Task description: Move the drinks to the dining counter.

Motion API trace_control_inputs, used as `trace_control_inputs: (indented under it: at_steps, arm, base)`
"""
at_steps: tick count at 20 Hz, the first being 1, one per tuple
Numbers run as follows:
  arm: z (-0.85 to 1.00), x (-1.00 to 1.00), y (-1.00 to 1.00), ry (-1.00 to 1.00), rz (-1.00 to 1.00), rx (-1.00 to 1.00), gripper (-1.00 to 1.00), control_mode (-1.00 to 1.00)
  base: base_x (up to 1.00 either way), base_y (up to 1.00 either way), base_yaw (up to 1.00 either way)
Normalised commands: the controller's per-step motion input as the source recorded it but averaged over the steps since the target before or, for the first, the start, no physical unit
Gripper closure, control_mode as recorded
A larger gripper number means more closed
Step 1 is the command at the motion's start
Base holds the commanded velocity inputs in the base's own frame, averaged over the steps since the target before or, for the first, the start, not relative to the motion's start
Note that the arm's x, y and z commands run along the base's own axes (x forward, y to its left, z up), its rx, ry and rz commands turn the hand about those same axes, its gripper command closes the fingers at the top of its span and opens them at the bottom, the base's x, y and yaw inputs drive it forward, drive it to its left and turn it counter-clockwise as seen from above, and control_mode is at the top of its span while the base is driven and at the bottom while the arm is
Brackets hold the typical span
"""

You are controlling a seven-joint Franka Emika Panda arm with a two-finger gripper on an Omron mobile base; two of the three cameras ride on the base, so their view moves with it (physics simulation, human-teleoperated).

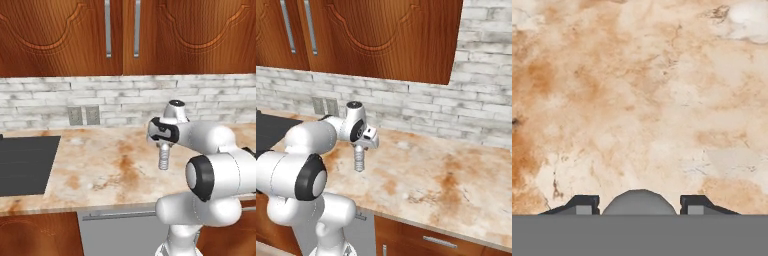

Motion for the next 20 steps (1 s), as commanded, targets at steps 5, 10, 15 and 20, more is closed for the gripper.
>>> trace_control_inputs:
  at_steps: [5, 10, 15, 20]
  arm:
    - [0.0, -0.58, 0.01, -0.09, 0.0, 0.0, 1.0, -1.0]
    - [0.2, -0.56, 0.0, -0.18, 0.0, 0.0, 1.0, -1.0]
    - [0.68, -0.46, -0.08, -0.06, 0.0, 0.0, 1.0, -1.0]
    - [0.44, -0.67, -0.18, -0.01, 0.0, 0.0, 1.0, -1.0]
  base:
    - [0.0, 0.0, 0.0]
    - [0.0, 0.0, 0.0]
    - [0.0, 0.0, 0.0]
    - [0.0, 0.0, 0.0]
